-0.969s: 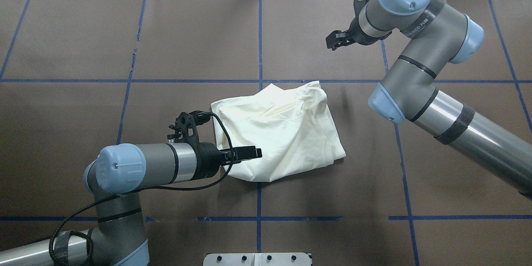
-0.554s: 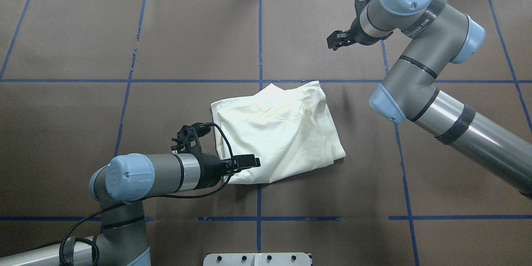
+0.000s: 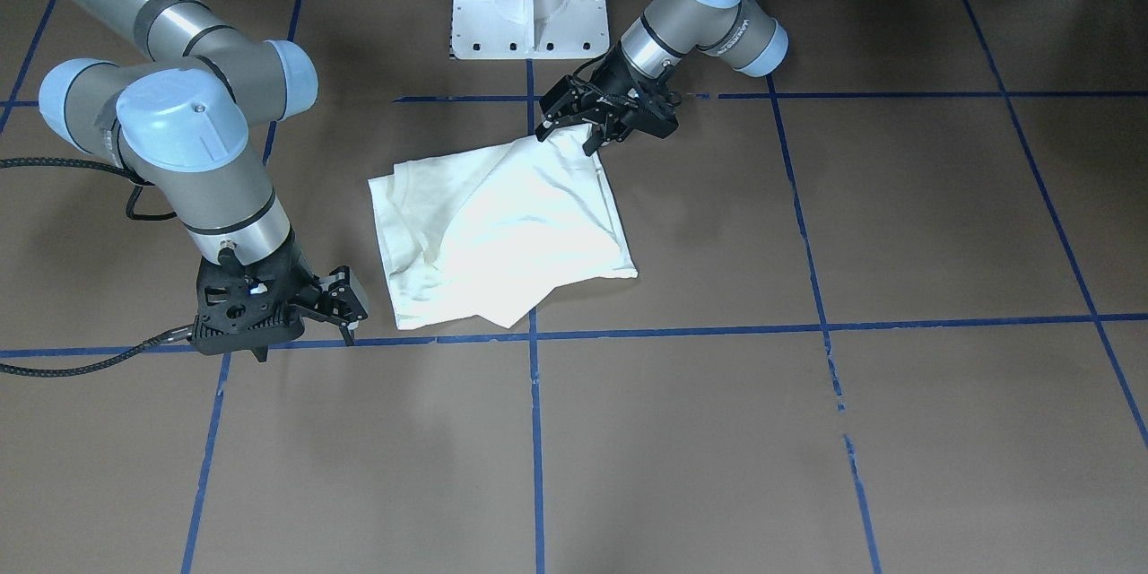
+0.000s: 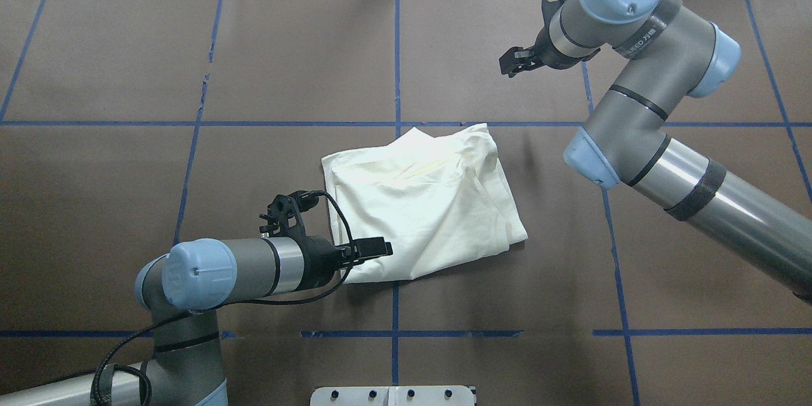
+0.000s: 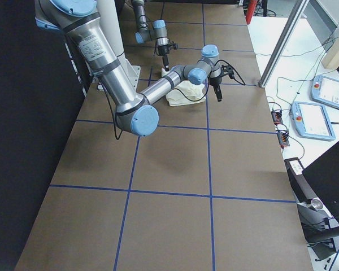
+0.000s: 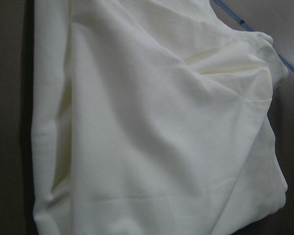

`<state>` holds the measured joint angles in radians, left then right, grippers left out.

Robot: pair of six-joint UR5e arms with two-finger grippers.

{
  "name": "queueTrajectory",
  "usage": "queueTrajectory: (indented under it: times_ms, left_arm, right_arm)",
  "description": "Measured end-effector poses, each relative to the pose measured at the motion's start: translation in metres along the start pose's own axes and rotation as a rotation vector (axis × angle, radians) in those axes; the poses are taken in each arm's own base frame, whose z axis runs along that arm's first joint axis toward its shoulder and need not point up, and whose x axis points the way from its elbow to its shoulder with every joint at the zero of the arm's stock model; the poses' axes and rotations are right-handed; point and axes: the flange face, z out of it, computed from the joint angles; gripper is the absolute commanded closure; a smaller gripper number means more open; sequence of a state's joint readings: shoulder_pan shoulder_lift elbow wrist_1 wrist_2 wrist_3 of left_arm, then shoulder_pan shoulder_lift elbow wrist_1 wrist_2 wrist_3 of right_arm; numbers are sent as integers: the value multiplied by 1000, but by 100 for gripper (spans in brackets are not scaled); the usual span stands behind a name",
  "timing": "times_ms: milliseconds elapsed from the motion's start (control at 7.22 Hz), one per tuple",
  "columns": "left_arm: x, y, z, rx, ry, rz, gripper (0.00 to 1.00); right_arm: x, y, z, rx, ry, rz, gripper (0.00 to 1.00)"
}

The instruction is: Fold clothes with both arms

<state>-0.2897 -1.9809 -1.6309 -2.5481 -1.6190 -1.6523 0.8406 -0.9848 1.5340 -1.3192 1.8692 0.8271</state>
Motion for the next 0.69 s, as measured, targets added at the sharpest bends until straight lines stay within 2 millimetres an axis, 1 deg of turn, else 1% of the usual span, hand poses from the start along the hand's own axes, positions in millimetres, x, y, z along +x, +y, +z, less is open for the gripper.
queueTrajectory:
  times_ms: [138,277,415,692]
  left_arm:
    - [2,-1,-1,1,4,2,0]
    - [8,-4,-7,3,19,6,0]
    - [16,-13,-16,15,35,8,0]
    - [21,-48,-29,73,37,63,0]
  right_arm:
    - [0,0,0,0,0,1,0]
    - [0,0,0,0,0,1,0]
    - [0,0,0,1,-1,1,0]
    - [1,-2,-1,2,0,3,0]
